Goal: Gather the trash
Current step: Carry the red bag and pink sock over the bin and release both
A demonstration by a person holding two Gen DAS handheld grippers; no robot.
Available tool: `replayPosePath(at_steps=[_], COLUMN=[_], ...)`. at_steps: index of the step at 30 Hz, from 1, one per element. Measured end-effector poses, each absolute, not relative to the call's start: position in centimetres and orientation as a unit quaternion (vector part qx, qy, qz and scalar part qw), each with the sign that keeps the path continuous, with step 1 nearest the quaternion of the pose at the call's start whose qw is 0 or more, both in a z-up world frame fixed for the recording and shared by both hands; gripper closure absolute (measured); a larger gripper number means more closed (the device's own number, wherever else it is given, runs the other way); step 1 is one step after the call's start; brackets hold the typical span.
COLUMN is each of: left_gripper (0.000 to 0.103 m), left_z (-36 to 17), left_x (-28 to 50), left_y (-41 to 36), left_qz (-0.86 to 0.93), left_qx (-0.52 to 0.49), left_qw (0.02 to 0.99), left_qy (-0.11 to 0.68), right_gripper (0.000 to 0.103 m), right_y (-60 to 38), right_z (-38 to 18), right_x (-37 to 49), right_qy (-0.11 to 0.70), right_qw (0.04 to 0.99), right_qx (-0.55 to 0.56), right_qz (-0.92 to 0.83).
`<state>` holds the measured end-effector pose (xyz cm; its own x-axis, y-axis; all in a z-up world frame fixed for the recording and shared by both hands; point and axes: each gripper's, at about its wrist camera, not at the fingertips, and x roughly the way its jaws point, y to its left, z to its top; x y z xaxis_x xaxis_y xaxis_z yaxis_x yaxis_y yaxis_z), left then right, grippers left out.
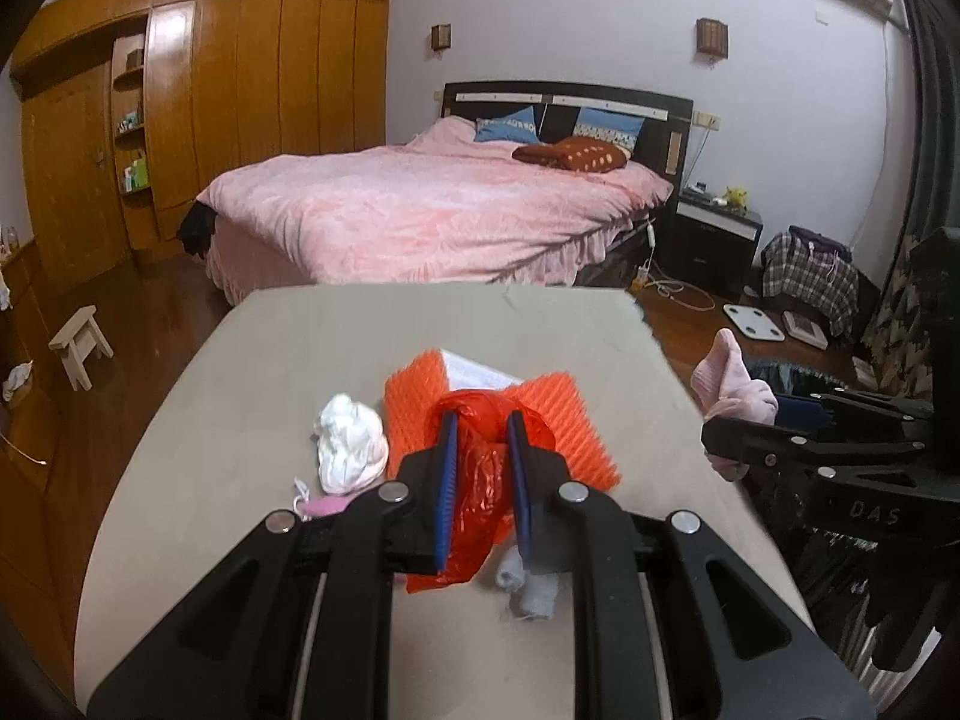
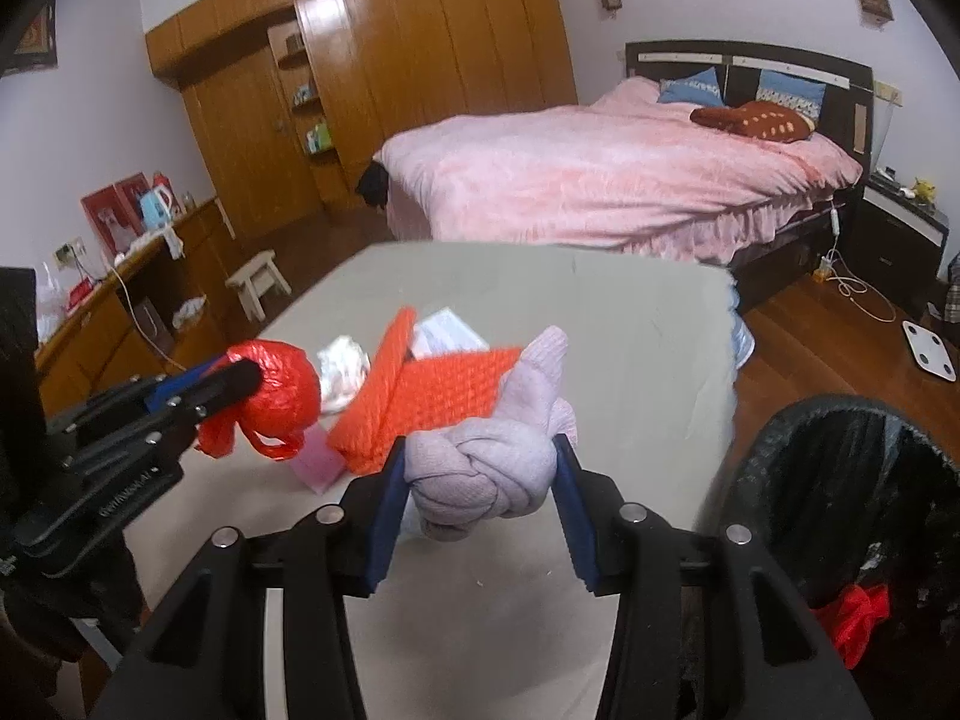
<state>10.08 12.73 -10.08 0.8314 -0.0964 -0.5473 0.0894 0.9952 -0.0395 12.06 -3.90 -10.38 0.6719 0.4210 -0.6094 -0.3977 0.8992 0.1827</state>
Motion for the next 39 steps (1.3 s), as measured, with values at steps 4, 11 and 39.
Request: replayPosePath(at_steps=[4,11,39], left_gripper=[0.088,0.088,0.088], left_z=[-8.9,-7.5,-6.5], left_x=[10.0,10.1,11.7], left_y=[11.8,9.8,-5.5], left_qz=[-0.053,-0.069,-0.224], left_qx=[-0.006,-0.003,0.020], left_qw=[0.959,0.961,0.942], left_qy=[0.277,0.267,0.249], right_gripper=[0.057,0.057,0.057], right_y=[-4.9,-7.2,-22.6], right_z=[-8.7,-6.5,-4.4], right_x=[11.7,10.9,6.9], right_qy=[0.322,0.300,0.262], right_qw=[0.921,0.931,0.962], right_qx=[0.021,0.031,0.066], right_qz=[0.219,0.204,0.047])
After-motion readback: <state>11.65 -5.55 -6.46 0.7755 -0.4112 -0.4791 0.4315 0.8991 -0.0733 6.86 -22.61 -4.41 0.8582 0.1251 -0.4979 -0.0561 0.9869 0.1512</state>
